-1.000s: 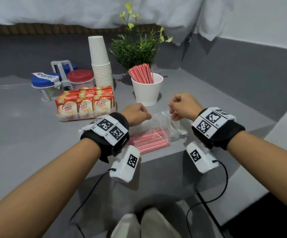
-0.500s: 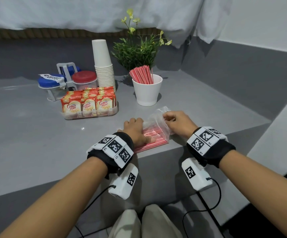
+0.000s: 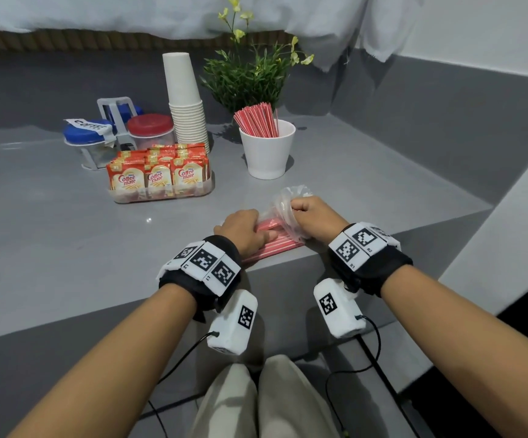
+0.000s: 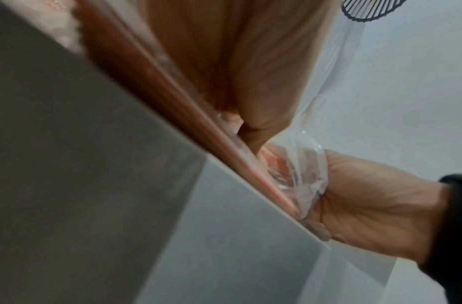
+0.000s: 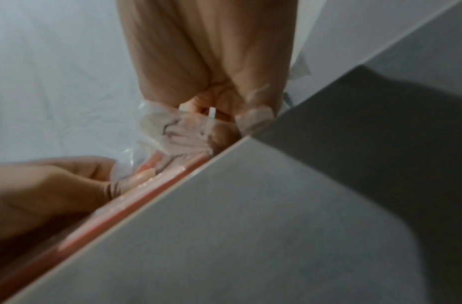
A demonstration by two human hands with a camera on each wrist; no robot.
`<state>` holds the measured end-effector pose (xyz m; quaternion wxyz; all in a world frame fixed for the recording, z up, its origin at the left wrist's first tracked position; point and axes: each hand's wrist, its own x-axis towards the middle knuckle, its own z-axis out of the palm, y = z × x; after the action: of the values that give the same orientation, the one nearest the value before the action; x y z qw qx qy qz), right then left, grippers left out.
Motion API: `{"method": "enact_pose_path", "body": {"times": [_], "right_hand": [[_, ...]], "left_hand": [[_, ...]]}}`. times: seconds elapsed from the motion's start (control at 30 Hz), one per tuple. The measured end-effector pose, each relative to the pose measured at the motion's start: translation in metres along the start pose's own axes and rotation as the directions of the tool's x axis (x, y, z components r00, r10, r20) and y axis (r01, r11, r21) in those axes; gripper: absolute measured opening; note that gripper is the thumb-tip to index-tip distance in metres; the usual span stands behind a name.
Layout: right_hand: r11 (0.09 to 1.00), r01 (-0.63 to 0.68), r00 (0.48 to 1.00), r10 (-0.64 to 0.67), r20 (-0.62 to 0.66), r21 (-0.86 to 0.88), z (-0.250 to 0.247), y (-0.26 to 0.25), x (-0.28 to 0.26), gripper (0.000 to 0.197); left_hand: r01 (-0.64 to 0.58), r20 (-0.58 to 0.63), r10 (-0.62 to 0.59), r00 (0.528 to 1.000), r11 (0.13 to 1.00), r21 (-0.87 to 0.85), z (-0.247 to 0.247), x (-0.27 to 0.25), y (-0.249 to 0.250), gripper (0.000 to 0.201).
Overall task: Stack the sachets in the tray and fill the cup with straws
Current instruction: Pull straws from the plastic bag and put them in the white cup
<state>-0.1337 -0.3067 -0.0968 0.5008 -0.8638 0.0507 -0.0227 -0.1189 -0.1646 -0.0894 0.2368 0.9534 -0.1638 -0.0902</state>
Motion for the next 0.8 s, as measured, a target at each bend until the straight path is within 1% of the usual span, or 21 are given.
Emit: {"method": "enact_pose_path", "body": {"times": [0.07,0.1,0.2,0.3,0.37,0.4,0.43,0.47,0.5,0.53,0.57,0.63,0.73,0.8], "right_hand": [[0.986,-0.006,1.000,0.009,-0.013,0.169,0.000,0.003,-0.004,0.033],[0.971,-0.009,1.000,0.015,-0.023,0.237,0.001,0.004,-0.006,0.033],[0.932,-0.019,0.995,0.053,-0.085,0.362,0.002,0.010,-0.008,0.033],[0.880,-0.034,0.989,0.098,-0.110,0.473,-0.002,0.009,-0.012,0.028],[0.830,-0.048,0.985,0.132,-0.112,0.556,-0.005,0.007,-0.014,0.020],[0.818,-0.058,0.982,0.149,-0.114,0.572,-0.005,0.007,-0.013,0.018],[0.837,-0.068,0.981,0.155,-0.115,0.543,-0.003,0.005,-0.012,0.017],[0.887,-0.077,0.979,0.153,-0.134,0.455,0.000,0.005,-0.008,0.019],[0.941,-0.076,0.978,0.135,-0.161,0.329,0.004,0.003,-0.007,0.021],[0.972,-0.075,0.979,0.114,-0.170,0.223,0.007,0.002,-0.005,0.022],[0.983,-0.078,0.981,0.105,-0.164,0.165,0.010,0.001,-0.003,0.023],[0.982,-0.099,0.984,0.121,-0.128,0.164,0.013,-0.002,-0.002,0.024],[0.959,-0.117,0.985,0.146,-0.096,0.258,0.012,-0.001,-0.009,0.026],[0.933,-0.139,0.984,0.168,-0.061,0.333,0.006,-0.001,-0.013,0.027]], "left_hand": [[-0.016,-0.031,0.017,0.999,1.000,0.005,0.002,-0.003,0.000,0.032],[-0.025,-0.046,0.025,0.999,1.000,0.008,0.003,-0.004,-0.001,0.032],[-0.053,-0.086,0.054,0.995,0.998,0.018,0.006,-0.005,-0.005,0.037],[-0.067,-0.114,0.071,0.991,0.997,0.038,0.008,-0.008,-0.010,0.040],[-0.059,-0.118,0.063,0.991,0.998,0.037,0.008,-0.009,-0.011,0.035],[-0.053,-0.120,0.056,0.991,0.998,0.030,0.008,-0.010,-0.011,0.032],[-0.046,-0.125,0.049,0.991,0.999,0.024,0.008,-0.011,-0.011,0.029],[-0.042,-0.133,0.045,0.990,0.999,0.025,0.008,-0.012,-0.010,0.028],[-0.038,-0.143,0.042,0.989,0.999,0.031,0.009,-0.012,-0.010,0.029],[-0.036,-0.156,0.042,0.987,0.998,0.042,0.010,-0.012,-0.010,0.031],[-0.036,-0.170,0.045,0.984,0.998,0.053,0.011,-0.012,-0.010,0.031],[-0.042,-0.190,0.054,0.980,0.997,0.070,0.014,-0.013,-0.012,0.033],[-0.056,-0.193,0.072,0.978,0.994,0.091,0.016,-0.015,-0.016,0.040],[-0.067,-0.184,0.088,0.979,0.991,0.119,0.015,-0.017,-0.017,0.041]]}}
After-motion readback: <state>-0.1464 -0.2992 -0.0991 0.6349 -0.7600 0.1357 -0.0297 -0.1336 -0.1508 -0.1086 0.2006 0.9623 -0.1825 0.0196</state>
